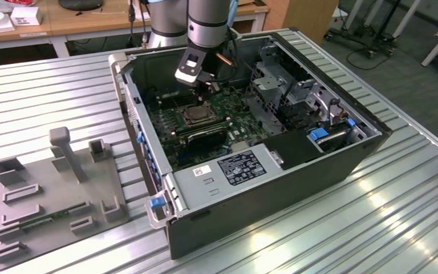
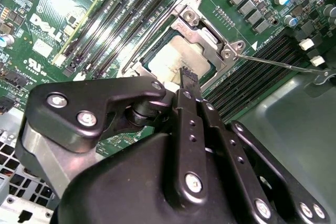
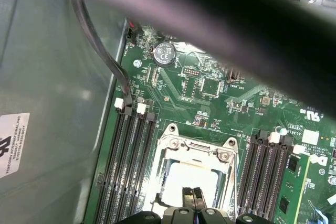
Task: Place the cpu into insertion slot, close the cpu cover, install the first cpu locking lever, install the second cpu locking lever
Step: 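Close the cpu cover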
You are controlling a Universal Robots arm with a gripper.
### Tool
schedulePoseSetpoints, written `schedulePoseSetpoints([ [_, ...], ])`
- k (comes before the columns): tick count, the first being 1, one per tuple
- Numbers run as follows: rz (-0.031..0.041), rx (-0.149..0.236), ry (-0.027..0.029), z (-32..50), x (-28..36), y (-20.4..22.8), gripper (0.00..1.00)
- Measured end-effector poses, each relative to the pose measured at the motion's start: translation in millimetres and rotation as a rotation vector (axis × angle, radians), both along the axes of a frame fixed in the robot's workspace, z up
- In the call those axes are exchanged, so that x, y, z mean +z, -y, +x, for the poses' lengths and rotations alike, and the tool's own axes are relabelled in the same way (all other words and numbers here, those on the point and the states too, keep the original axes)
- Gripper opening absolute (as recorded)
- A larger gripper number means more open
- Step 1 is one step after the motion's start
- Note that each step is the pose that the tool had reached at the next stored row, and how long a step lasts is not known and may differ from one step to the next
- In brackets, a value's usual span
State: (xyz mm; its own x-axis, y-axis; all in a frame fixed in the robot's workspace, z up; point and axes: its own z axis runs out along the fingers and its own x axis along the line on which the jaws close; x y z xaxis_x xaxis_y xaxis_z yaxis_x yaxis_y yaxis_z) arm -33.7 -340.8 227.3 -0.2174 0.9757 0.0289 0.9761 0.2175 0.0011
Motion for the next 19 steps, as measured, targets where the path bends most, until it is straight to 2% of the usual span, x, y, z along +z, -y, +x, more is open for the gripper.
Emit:
schedulePoseSetpoints([
  [6,0.0003,0.04,-0.0001,0.0,0.1,0.0,0.11],
  [15,0.0004,0.141,0.0,0.0,0.0,0.0,0.11],
  [19,0.0004,0.148,-0.0001,0.0,0.0,0.0,0.11],
])
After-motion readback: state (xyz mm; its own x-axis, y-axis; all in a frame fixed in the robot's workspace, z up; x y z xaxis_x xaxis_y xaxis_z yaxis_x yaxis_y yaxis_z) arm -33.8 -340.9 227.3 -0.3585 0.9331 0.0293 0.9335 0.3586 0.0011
